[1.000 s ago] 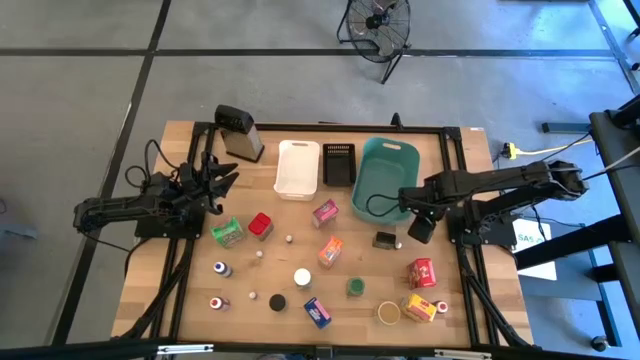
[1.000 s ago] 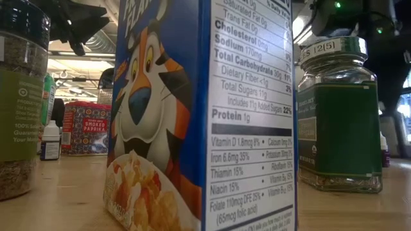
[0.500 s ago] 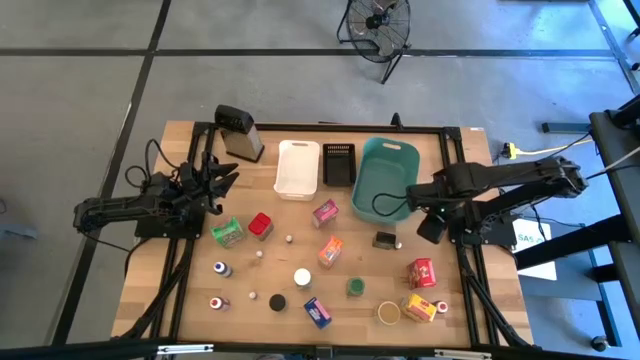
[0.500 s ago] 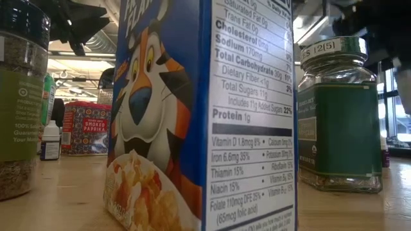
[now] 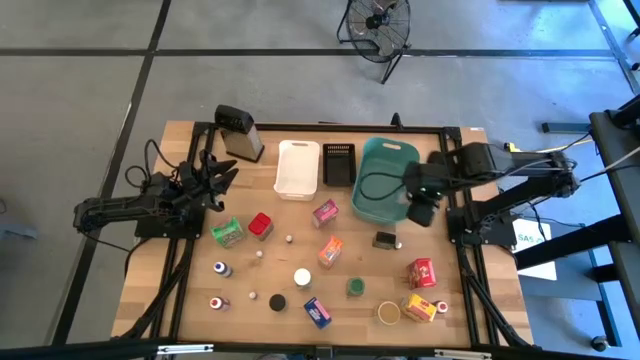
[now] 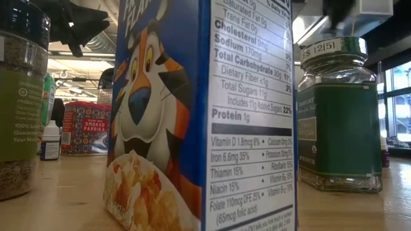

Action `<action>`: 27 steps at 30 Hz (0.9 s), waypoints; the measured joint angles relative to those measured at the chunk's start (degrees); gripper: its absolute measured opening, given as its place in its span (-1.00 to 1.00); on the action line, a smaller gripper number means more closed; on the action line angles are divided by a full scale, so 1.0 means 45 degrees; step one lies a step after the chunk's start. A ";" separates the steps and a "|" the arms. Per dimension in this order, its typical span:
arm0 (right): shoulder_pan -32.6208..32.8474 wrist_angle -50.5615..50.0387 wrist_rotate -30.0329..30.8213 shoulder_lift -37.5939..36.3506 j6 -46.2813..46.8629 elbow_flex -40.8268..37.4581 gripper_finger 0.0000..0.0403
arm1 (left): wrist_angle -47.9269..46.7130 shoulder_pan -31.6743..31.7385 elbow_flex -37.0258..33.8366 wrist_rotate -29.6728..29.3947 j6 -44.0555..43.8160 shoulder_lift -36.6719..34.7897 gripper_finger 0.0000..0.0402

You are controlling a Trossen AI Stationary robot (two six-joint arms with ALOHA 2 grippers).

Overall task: Pick & Place Kitchen Items
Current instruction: Put the large purple food coloring bottle into the black bin

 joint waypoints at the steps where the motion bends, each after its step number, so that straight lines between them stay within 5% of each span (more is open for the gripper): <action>1: -0.0156 0.0292 0.0052 0.0222 -0.0483 0.0208 -0.42 | 0.0000 0.0000 -0.0001 0.0000 0.0000 0.0000 -0.38; 12: -0.2743 0.3143 0.0100 0.3966 -0.5215 0.1966 -0.42 | -0.0411 -0.0005 -0.0001 0.0199 -0.0132 0.0000 -0.38; 22: -0.5439 0.3844 0.0299 0.6763 -0.5985 0.3927 -0.42 | -0.0554 -0.0005 0.0002 0.0214 -0.0450 0.0000 -0.38; 27: -0.6499 0.4464 -0.0936 0.7470 -0.6412 0.4022 -0.41 | -0.0646 -0.0003 -0.0001 0.0219 -0.0476 0.0000 -0.39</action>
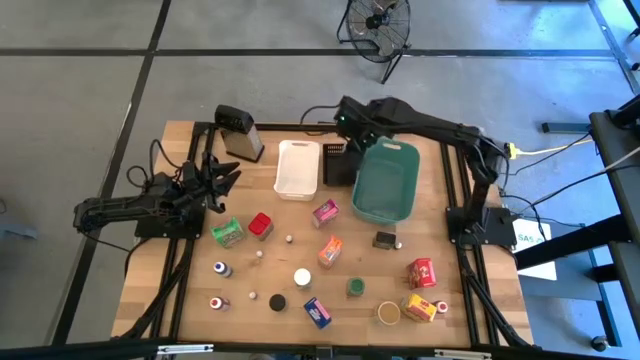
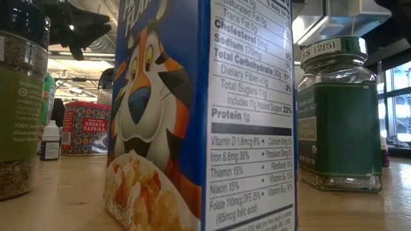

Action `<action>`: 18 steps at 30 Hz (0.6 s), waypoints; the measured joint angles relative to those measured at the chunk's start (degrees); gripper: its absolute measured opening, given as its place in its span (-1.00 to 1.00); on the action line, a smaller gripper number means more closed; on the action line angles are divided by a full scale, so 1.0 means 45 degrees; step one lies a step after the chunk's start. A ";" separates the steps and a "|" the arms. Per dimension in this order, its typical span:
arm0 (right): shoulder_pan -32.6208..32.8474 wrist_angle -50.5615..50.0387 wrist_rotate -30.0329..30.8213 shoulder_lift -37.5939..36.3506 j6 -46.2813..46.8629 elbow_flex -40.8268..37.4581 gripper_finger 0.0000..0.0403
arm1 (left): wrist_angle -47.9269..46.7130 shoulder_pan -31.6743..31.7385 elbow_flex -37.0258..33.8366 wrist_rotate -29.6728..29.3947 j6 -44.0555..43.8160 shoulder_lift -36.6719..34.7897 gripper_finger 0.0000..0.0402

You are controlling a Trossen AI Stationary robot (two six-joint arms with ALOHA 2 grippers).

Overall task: Pick & Place Kitchen Items
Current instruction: Put the large purple food coloring bottle into the black bin

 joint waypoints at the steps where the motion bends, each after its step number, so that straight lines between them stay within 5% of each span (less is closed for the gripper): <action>1: -0.0110 0.0115 -0.0052 0.0113 -0.0084 0.0000 -0.41 | -0.0024 -0.0001 0.0001 0.0000 0.0000 0.0000 -0.39; 18: -0.0616 0.0467 -0.0329 0.1886 -0.0407 -0.0005 -0.39 | -0.0102 -0.0002 0.0000 0.0000 -0.0291 0.0000 -0.38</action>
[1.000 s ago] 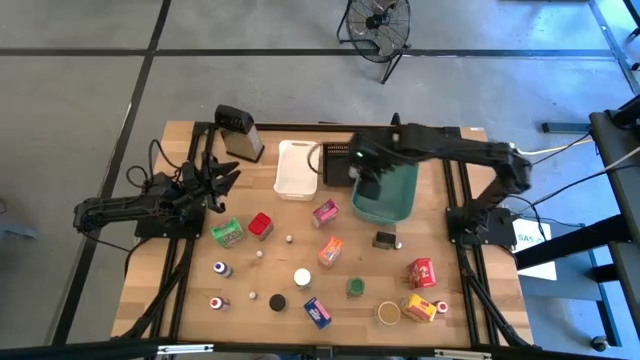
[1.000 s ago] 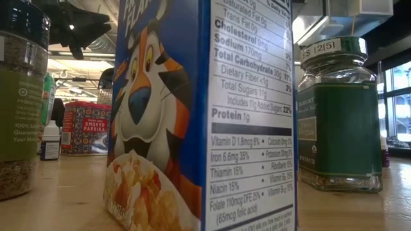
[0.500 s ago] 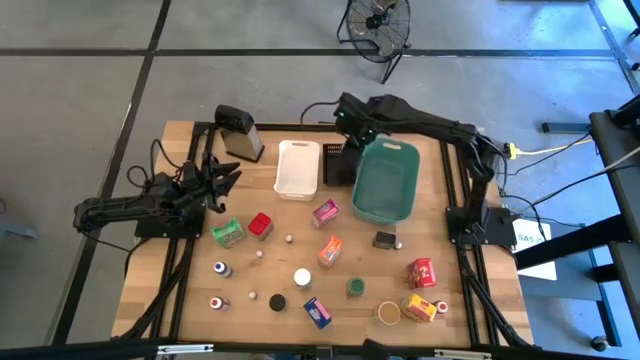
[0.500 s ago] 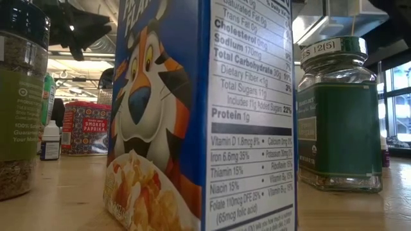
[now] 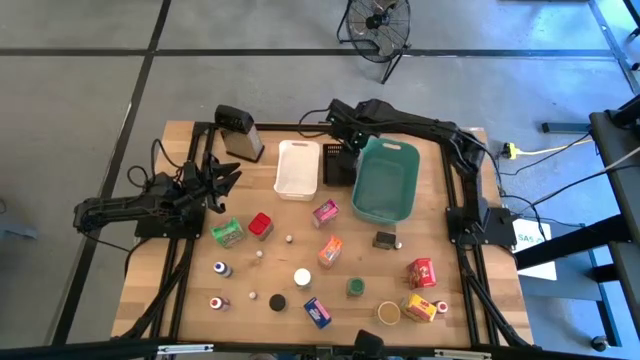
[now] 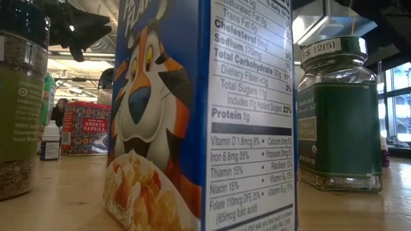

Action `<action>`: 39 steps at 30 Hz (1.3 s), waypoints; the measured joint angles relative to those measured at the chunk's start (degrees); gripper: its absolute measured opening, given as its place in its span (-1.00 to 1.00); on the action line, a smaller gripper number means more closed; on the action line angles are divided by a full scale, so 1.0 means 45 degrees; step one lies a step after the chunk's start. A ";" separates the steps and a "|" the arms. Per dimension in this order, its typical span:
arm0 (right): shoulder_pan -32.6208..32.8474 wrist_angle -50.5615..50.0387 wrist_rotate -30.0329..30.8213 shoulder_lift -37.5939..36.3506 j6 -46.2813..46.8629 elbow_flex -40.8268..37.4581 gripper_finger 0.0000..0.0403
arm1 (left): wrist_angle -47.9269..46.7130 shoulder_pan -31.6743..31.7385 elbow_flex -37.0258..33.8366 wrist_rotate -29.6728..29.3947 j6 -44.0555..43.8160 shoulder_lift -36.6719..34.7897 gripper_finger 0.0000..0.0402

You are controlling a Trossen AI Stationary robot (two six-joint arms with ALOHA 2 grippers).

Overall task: Pick & Place Kitchen Items
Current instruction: Put the large purple food coloring bottle into the black bin

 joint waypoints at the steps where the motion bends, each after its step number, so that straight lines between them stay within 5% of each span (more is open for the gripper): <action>1: -0.0020 -0.0009 -0.0148 0.0094 0.0000 0.0000 -0.39 | 0.0000 0.0005 0.0000 0.0000 0.0000 0.0000 -0.39; 39: -0.0364 0.0355 -0.1718 0.0615 0.0235 -0.0005 -0.31 | 0.0015 0.0002 0.0003 0.0536 0.0314 0.0000 -0.38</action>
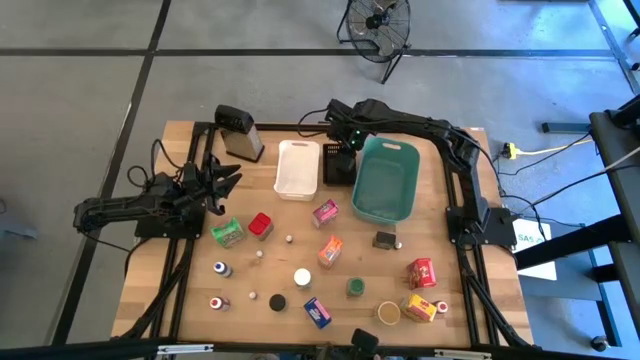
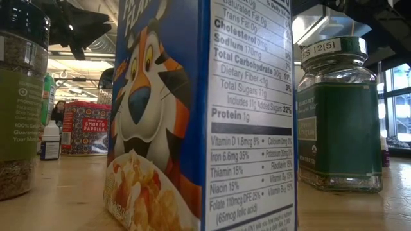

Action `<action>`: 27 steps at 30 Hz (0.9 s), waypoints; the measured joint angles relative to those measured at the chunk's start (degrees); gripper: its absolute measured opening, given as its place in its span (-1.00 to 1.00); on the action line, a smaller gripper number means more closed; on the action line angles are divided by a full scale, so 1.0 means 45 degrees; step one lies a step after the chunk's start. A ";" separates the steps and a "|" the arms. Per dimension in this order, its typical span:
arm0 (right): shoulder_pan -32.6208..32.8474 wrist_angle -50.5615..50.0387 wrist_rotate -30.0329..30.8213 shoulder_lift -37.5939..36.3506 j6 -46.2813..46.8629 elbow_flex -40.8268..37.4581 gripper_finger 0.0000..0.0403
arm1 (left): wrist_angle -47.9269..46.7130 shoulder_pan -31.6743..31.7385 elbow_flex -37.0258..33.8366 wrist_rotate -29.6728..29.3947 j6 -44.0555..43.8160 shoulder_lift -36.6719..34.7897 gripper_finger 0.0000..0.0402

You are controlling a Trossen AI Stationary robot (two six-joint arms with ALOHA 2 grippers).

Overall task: Pick & Place Kitchen Items
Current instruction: Put the large purple food coloring bottle into the black bin, then put the orange cereal box into the green bin

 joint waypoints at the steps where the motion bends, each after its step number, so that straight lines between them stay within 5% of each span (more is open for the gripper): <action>1: 0.0000 0.0007 -0.0001 0.0000 0.0000 0.0001 -0.31 | 0.0000 0.0001 -0.0001 0.0001 0.0011 0.0000 -0.38; 27: 0.0057 -0.0501 0.1148 -0.0128 -0.0146 -0.0010 0.01 | -0.0005 0.0003 0.0001 0.0236 0.0021 0.0000 -0.37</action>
